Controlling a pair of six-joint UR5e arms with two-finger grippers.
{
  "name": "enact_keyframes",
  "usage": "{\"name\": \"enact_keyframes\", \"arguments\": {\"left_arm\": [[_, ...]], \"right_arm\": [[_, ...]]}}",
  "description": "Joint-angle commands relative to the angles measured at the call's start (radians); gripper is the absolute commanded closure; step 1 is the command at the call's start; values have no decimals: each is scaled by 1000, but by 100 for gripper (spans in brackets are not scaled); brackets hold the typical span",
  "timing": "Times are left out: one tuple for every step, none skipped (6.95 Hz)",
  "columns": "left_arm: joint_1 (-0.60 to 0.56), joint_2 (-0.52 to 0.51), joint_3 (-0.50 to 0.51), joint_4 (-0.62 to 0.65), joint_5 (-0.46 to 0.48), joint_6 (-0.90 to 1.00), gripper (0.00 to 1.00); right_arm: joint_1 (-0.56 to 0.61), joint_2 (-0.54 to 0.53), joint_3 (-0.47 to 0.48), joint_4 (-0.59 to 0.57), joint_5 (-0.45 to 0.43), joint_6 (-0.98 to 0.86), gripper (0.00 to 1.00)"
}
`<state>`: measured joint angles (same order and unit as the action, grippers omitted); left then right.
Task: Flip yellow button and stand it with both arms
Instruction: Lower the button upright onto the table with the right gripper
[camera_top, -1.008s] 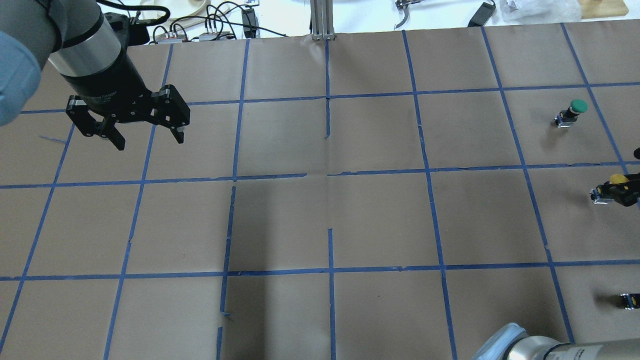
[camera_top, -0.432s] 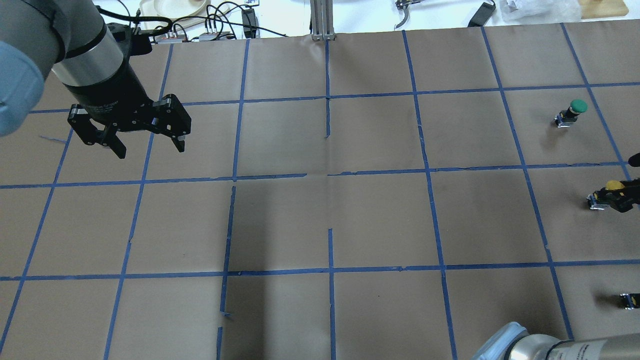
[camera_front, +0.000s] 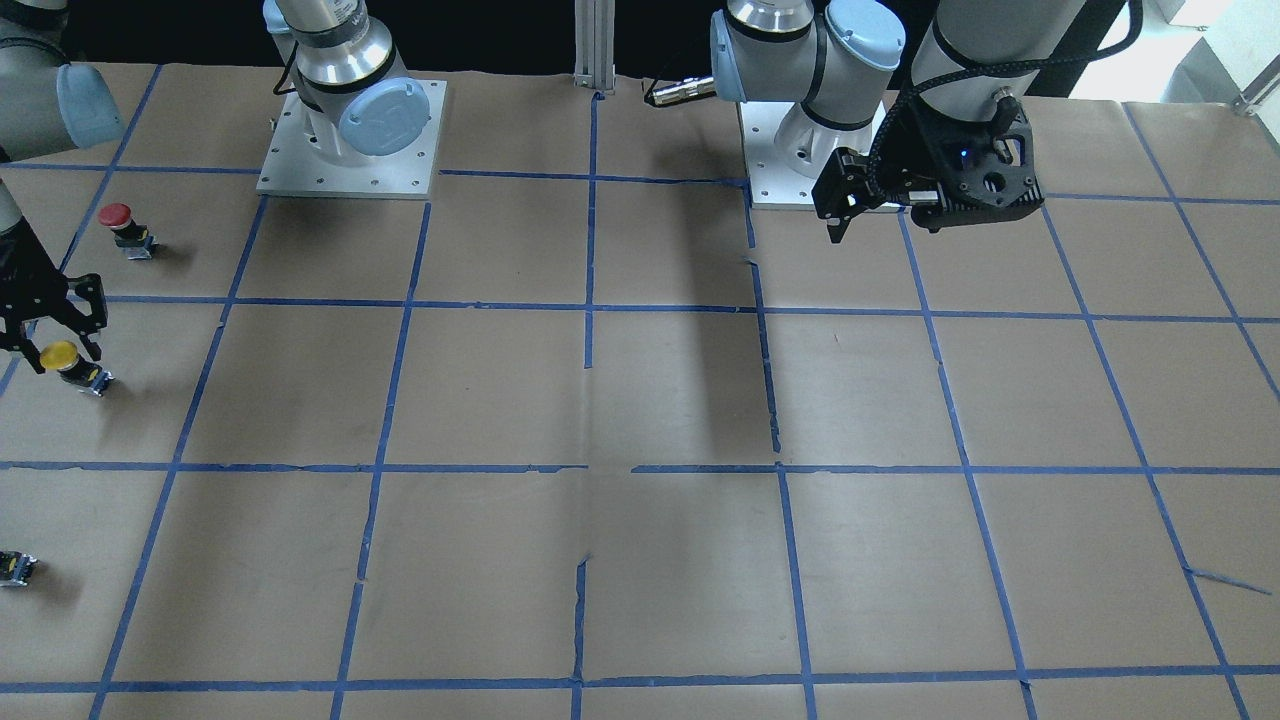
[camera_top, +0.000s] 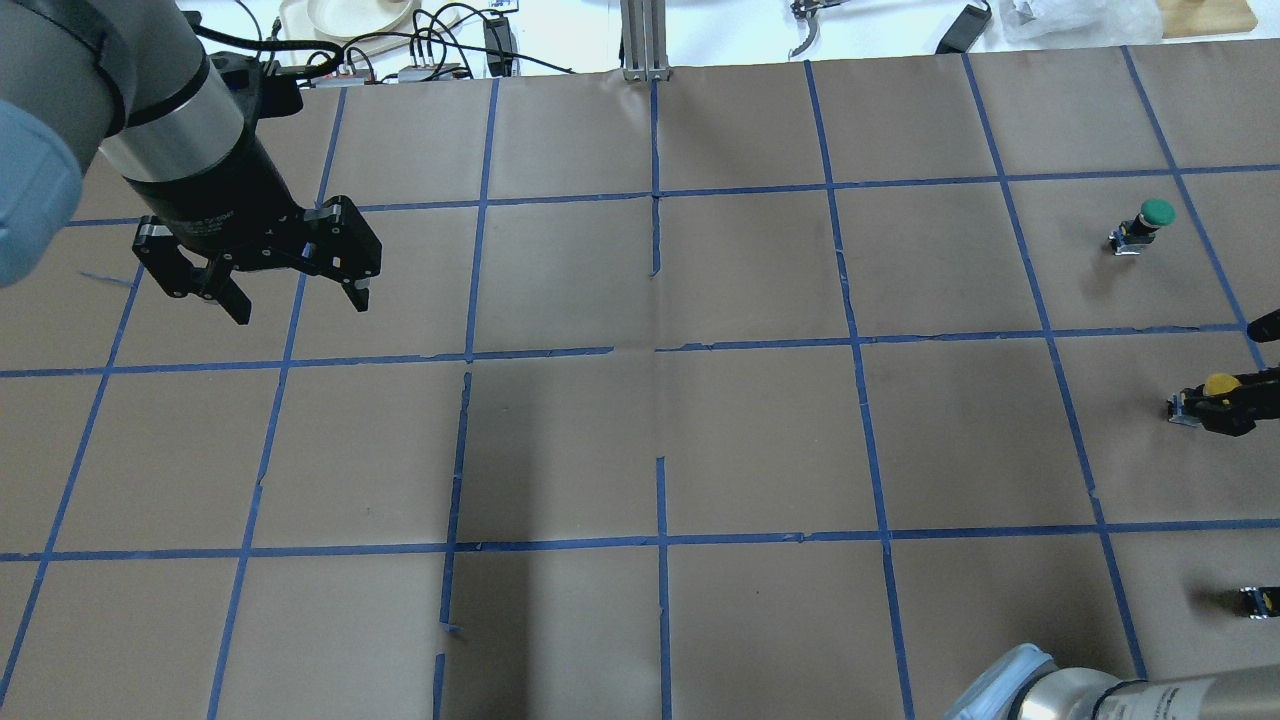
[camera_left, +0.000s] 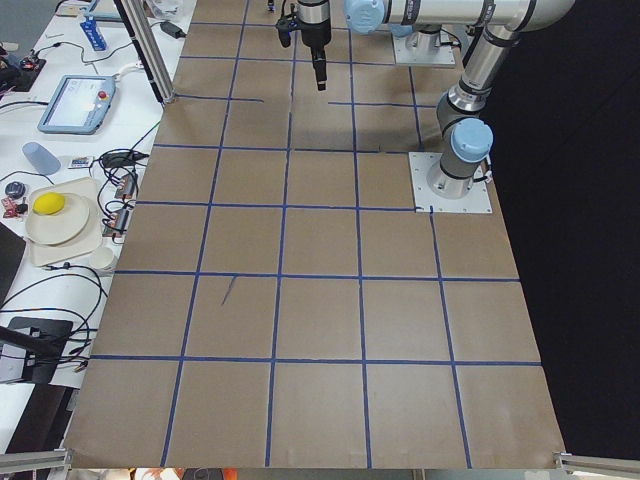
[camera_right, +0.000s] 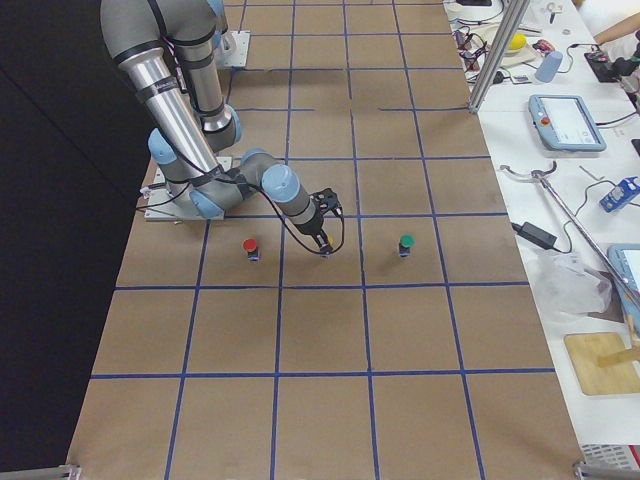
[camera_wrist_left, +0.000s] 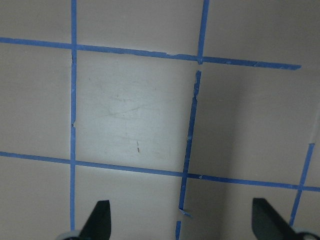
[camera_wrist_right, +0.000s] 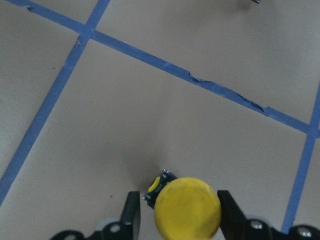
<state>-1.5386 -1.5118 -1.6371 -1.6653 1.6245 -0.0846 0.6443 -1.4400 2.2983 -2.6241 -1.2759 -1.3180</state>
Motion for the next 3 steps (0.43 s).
{"name": "enact_keyframes", "arguments": {"left_arm": [[0,19,-53,9,1,-7,0],[0,19,-55,9,5,8,0],[2,16,-55,10,5,2,0]], "right_arm": [[0,-17,-8,27,1,6,30],[8,-60,-10,47,15,16,30],[18,-144,-29,158,16,76,30]]}}
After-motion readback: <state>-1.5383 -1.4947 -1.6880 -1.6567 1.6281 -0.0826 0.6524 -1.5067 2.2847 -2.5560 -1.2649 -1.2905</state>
